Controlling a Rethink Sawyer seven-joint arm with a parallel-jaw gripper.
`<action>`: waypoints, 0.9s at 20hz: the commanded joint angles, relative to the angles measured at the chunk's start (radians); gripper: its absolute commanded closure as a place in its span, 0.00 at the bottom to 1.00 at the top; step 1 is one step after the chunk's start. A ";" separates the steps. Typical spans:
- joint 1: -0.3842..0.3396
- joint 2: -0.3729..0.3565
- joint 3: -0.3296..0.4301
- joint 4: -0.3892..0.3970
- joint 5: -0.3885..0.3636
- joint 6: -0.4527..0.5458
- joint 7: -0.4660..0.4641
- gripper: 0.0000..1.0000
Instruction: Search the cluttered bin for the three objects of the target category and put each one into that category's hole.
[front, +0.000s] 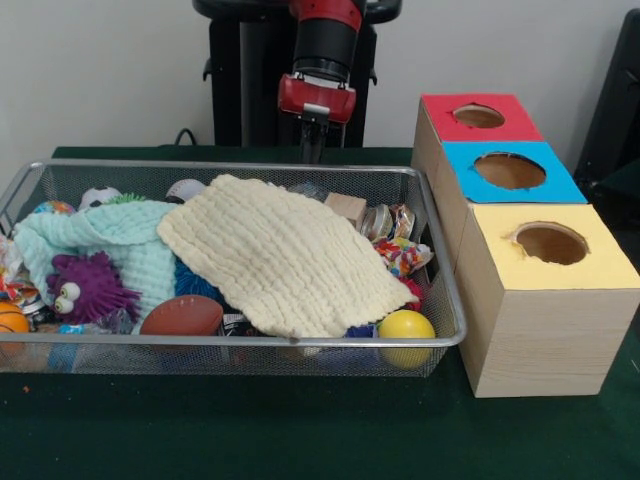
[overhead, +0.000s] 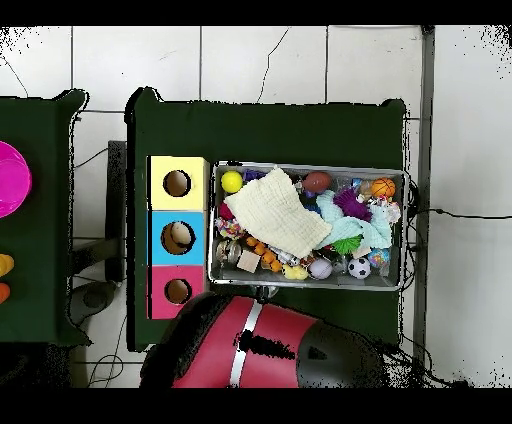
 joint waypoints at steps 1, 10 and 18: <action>-0.004 0.054 0.053 -0.136 0.044 0.002 0.222 1.00; -0.012 0.131 0.058 -0.201 0.044 -0.048 0.223 1.00; -0.011 0.144 0.061 -0.213 0.044 -0.044 0.217 1.00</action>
